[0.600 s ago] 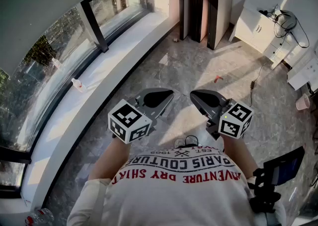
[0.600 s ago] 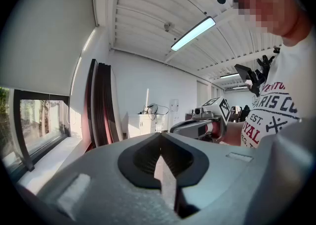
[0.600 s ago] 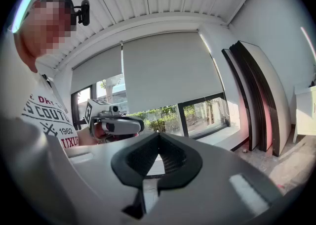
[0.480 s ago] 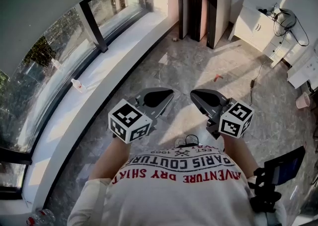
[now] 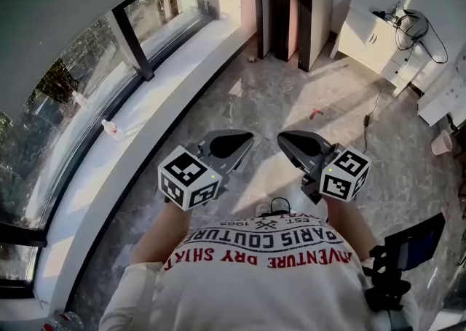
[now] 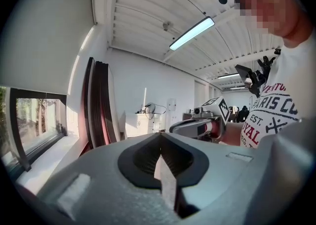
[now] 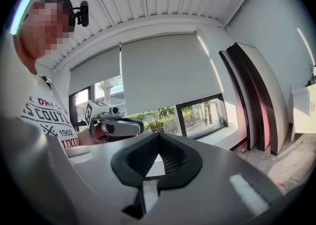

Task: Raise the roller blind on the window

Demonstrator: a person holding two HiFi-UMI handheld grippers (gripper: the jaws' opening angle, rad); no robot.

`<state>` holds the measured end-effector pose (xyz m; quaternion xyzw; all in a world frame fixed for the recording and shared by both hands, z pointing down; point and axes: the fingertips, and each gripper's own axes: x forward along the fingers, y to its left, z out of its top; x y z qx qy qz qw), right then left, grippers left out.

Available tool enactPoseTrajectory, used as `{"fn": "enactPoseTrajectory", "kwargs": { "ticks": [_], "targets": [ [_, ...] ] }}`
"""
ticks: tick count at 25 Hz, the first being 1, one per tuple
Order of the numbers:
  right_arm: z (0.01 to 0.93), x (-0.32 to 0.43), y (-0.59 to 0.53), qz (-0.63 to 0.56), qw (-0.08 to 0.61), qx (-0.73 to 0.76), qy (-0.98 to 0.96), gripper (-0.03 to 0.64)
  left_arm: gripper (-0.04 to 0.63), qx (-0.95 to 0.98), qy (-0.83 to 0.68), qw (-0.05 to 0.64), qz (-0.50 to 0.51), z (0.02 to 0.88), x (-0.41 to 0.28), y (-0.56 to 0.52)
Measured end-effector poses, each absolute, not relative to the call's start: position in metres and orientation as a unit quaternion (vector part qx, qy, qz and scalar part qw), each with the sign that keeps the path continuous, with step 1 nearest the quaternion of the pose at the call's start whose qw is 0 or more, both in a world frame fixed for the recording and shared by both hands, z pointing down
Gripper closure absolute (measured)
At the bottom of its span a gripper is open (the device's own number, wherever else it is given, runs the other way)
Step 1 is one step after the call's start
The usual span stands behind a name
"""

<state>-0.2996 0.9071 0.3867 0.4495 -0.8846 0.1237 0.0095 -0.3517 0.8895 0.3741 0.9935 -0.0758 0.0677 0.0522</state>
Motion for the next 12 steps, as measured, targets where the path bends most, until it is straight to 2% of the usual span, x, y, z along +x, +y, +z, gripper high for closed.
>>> {"fn": "enactPoseTrajectory", "kwargs": {
  "ticks": [12],
  "targets": [
    [0.3924,-0.3029,0.9125,0.134,-0.003,0.458,-0.879,0.615,0.594,0.994,-0.071,0.067,0.056,0.3810,-0.3573,0.8914]
  ]
}}
